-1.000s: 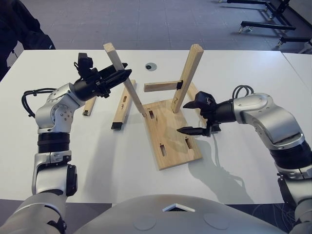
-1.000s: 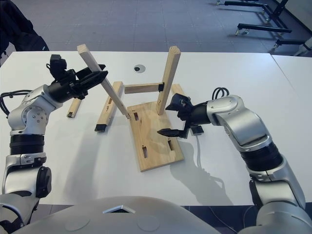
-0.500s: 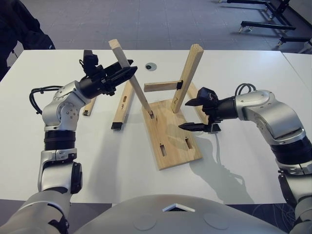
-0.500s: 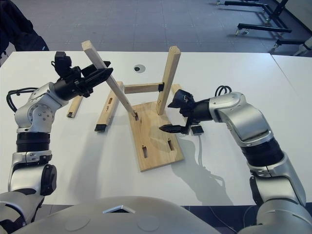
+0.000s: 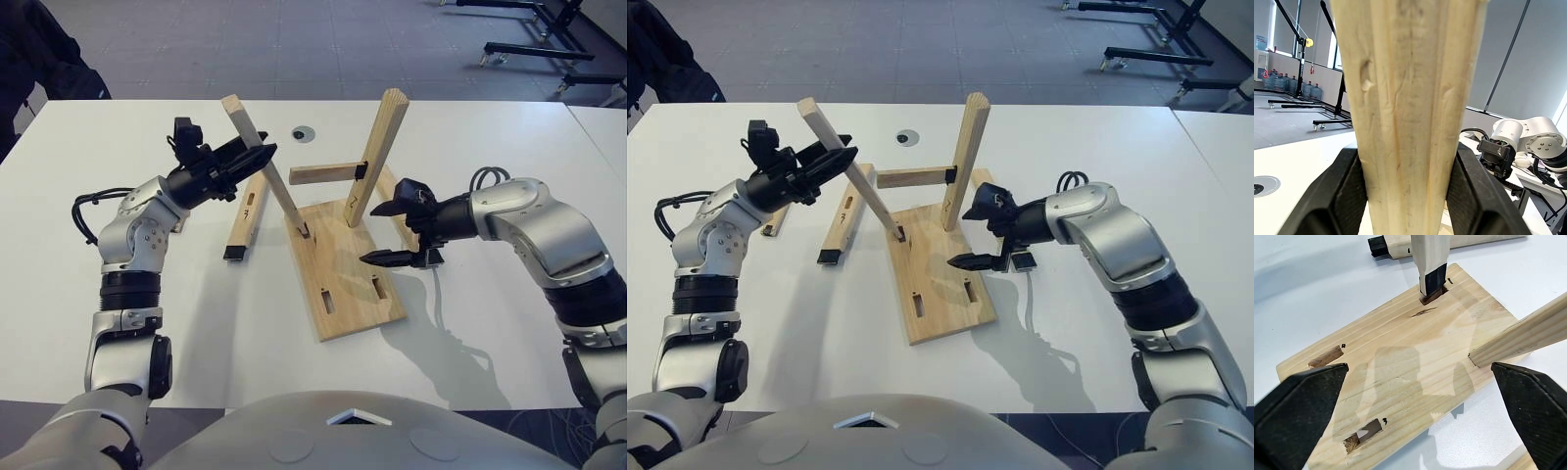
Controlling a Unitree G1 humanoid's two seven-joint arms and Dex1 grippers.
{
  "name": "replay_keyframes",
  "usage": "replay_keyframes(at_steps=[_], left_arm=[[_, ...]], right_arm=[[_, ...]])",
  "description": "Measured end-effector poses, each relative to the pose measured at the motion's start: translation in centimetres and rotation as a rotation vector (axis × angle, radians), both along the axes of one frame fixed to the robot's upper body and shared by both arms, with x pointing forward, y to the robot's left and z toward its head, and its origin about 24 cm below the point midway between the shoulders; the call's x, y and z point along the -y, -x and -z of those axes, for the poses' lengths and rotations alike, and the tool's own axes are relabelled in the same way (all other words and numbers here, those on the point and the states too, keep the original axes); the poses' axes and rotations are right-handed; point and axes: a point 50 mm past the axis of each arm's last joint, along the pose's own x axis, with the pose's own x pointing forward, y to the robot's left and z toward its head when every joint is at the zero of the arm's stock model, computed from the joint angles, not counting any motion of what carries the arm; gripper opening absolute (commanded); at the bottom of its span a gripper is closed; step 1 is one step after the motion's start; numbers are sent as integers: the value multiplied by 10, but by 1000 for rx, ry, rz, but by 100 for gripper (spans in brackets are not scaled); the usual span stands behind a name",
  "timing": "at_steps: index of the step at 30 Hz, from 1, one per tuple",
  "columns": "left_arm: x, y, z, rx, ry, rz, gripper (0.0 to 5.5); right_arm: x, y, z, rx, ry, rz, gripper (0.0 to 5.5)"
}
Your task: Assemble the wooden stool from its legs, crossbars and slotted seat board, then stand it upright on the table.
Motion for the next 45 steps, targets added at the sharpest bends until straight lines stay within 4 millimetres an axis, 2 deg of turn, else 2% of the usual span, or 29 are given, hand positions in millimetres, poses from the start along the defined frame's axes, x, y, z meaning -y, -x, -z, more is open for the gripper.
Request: replay_keyframes(at_steps=[11, 20, 36, 45], left_arm=[[3, 4, 9, -16, 23, 3, 204], [-4, 3, 13, -26, 21, -1, 204], [-9, 6, 0, -30, -35, 38, 204], [-3, 5, -9, 1, -41, 81, 204]], right_arm=[[0, 0, 0, 0, 0, -2, 540], [0, 0, 0, -6, 2, -8, 540], [-3, 1, -3, 14, 1, -4, 540], [-4, 2, -3, 21, -5, -2, 540]])
